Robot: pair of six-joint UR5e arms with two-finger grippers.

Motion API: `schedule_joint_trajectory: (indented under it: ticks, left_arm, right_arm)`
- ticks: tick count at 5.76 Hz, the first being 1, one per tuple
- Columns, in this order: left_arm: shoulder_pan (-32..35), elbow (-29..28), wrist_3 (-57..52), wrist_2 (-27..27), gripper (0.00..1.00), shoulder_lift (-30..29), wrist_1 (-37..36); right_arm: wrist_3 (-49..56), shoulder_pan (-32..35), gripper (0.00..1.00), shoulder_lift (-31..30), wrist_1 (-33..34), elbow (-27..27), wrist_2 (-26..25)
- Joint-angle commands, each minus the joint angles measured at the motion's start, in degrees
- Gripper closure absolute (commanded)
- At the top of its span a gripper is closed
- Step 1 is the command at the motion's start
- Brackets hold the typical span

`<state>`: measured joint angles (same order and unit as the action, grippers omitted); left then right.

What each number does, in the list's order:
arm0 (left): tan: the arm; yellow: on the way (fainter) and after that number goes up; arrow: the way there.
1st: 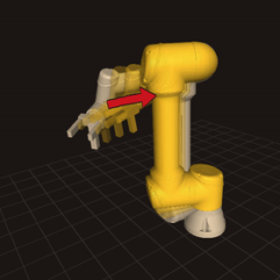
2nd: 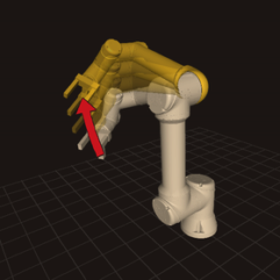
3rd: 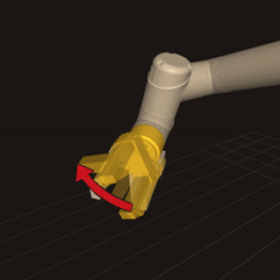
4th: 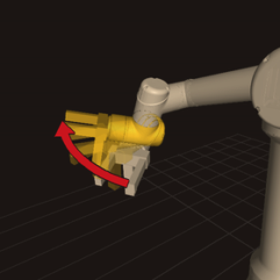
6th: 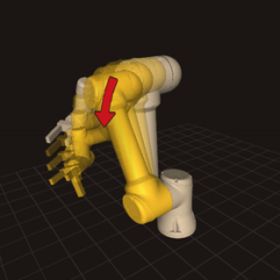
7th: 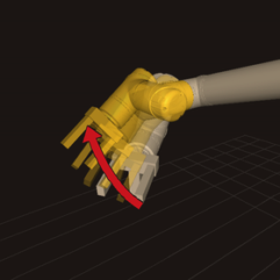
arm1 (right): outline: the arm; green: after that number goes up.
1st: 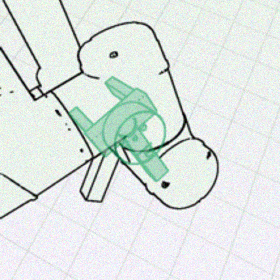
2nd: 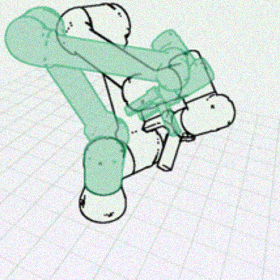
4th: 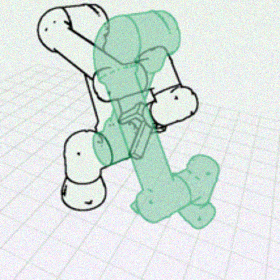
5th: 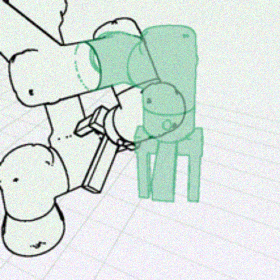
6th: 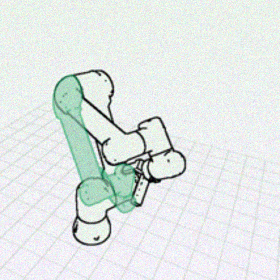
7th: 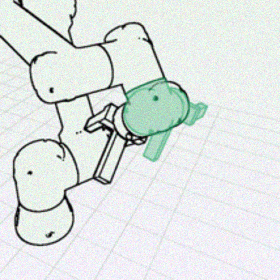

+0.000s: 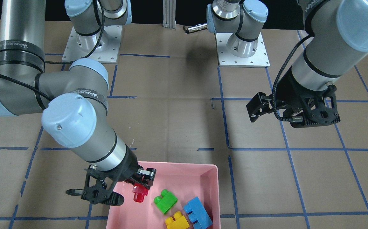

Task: Put all blocks into box

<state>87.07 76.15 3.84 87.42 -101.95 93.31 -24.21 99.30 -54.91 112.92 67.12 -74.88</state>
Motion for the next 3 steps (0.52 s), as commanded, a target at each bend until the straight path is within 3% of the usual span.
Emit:
schedule_joint_trajectory:
  ticks: [1,2,3]
  left_arm:
    - [0.7,4.3,-0.1,2.1,0.01,5.4,-1.8]
    - [3.2,4.6,-0.1,6.3,0.02,5.4,-2.5]
    - [4.4,4.3,0.0,5.9,0.01,5.1,-2.6]
  right_arm:
    - [-1.5,2.0,0.85,3.2,0.8,-2.5,-0.4]
    - [-1.5,2.0,0.82,3.2,0.7,-2.6,-0.6]
    - [-1.1,1.9,0.38,3.1,0.6,-2.7,-0.9]
